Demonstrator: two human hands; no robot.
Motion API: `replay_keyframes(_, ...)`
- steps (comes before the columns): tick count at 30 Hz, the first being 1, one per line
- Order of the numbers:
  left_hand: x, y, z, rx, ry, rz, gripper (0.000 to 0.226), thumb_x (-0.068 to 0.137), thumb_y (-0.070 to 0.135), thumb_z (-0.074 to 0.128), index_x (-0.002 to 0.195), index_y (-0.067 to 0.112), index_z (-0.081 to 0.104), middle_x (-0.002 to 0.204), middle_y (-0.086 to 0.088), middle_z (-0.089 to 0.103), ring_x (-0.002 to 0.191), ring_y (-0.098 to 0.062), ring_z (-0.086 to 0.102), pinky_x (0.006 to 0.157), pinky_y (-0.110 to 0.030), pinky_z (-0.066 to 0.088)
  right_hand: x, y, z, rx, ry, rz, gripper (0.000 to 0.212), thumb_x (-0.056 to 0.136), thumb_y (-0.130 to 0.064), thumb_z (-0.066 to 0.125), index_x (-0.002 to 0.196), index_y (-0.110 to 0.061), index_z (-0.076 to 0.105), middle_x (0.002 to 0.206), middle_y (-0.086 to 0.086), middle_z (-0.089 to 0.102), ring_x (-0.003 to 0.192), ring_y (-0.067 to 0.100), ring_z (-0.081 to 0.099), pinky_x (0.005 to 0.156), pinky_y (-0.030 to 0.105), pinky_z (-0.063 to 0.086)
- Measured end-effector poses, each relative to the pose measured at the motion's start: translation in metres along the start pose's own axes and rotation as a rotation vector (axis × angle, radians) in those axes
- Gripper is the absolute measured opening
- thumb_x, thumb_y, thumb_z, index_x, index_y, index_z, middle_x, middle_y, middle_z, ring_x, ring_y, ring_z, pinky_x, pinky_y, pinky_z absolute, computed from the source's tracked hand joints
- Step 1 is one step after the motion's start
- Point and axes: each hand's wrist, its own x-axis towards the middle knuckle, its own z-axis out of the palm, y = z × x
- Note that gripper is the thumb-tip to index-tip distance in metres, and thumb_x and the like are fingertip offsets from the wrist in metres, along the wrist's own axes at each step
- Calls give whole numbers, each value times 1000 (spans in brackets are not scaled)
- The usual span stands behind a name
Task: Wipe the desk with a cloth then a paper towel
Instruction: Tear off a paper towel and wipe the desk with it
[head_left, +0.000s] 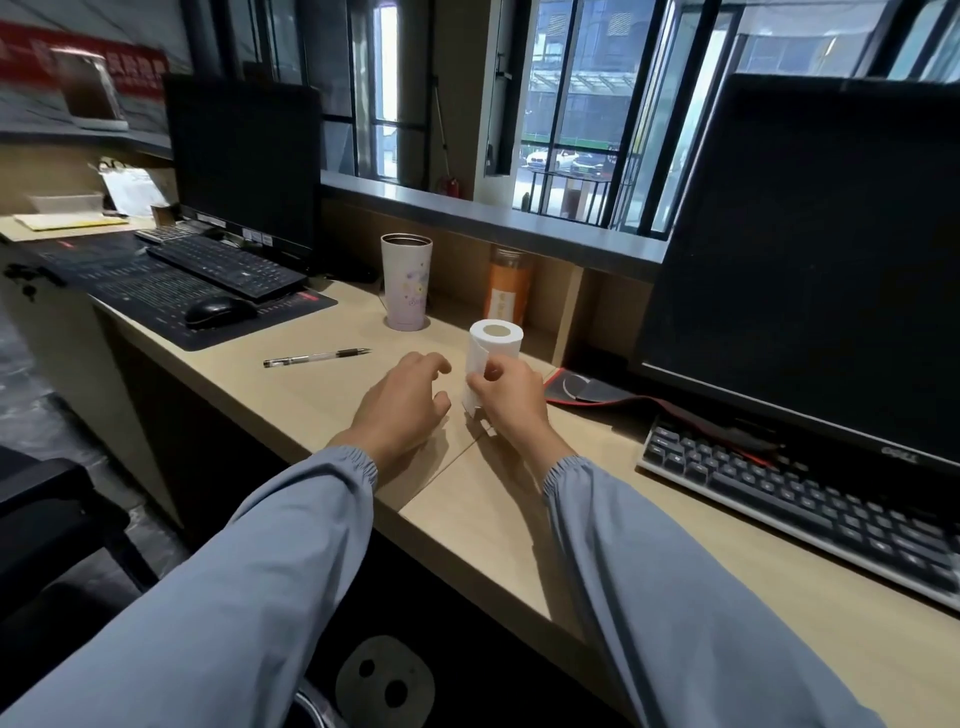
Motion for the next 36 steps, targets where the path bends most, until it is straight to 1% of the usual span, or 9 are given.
replay_keyframes(5, 8, 11, -9, -81, 17, 67, 60, 99, 12, 66, 151, 30, 42, 155, -5, 41, 128, -25, 55, 103, -41, 53, -10, 9, -33, 179, -175, 8, 13, 93, -22, 65, 104, -17, 70, 106, 1, 71, 100, 19, 66, 79, 39, 60)
replay_keyframes(9, 20, 27, -5, -87, -68, 101, 80, 93, 8, 75, 156, 40, 35, 159, -5, 31, 140, -27, 46, 110, -43, 50, -17, 27, -71, 182, -267, 71, 40, 91, -27, 63, 131, -21, 65, 120, -3, 67, 112, 18, 62, 92, 39, 54)
replay_keyframes(12, 33, 41, 0, -83, -130, 145, 87, 89, 11, 81, 156, 41, 35, 160, -5, 27, 145, -31, 39, 117, -52, 45, -22, 35, -92, 148, -229, 89, 24, 92, -25, 62, 114, -20, 69, 110, -1, 66, 105, 18, 62, 82, 31, 52)
replay_keyframes(14, 42, 52, 2, -56, -152, 159, 87, 88, 11, 82, 156, 39, 37, 161, -5, 25, 146, -31, 35, 118, -54, 41, -25, 36, -101, 132, -157, 97, 7, 94, -21, 60, 92, -20, 67, 97, 1, 64, 93, 18, 62, 72, 27, 48)
replay_keyframes(16, 51, 58, 6, -13, -160, 173, 82, 88, 11, 82, 155, 36, 42, 160, -4, 27, 145, -31, 36, 119, -55, 40, -25, 42, -107, 106, -87, 116, 10, 93, -22, 59, 86, -17, 65, 93, 4, 66, 89, 21, 64, 67, 30, 52)
replay_keyframes(21, 62, 60, 17, -7, -185, 139, 62, 92, 16, 79, 147, 28, 54, 144, -7, 48, 129, -28, 53, 113, -51, 49, -21, 53, -114, 17, -36, 174, 21, 93, -31, 64, 112, -22, 64, 107, -3, 67, 93, 15, 65, 69, 31, 59)
replay_keyframes(27, 65, 56, 14, 47, -177, 134, 63, 92, 23, 80, 149, 28, 53, 140, -9, 58, 124, -30, 58, 106, -50, 53, -11, 31, -109, -202, -81, 7, 45, 83, -39, 73, 119, -25, 50, 110, -5, 58, 93, 14, 60, 68, 28, 58)
replay_keyframes(32, 67, 63, 12, 123, -178, 147, 64, 94, 26, 79, 152, 30, 52, 142, -10, 57, 127, -31, 58, 104, -47, 53, -4, 13, -97, -452, -140, -119, 60, 84, -25, 80, 130, -21, 42, 112, -1, 55, 94, 16, 57, 74, 28, 56)
replay_keyframes(36, 70, 67, 16, 172, -162, 148, 62, 93, 24, 79, 150, 29, 54, 142, -10, 59, 127, -32, 59, 103, -48, 54, -1, 16, -85, -594, -220, -98, 34, 99, -19, 59, 130, -14, 49, 121, 9, 61, 91, 18, 56, 74, 30, 47)
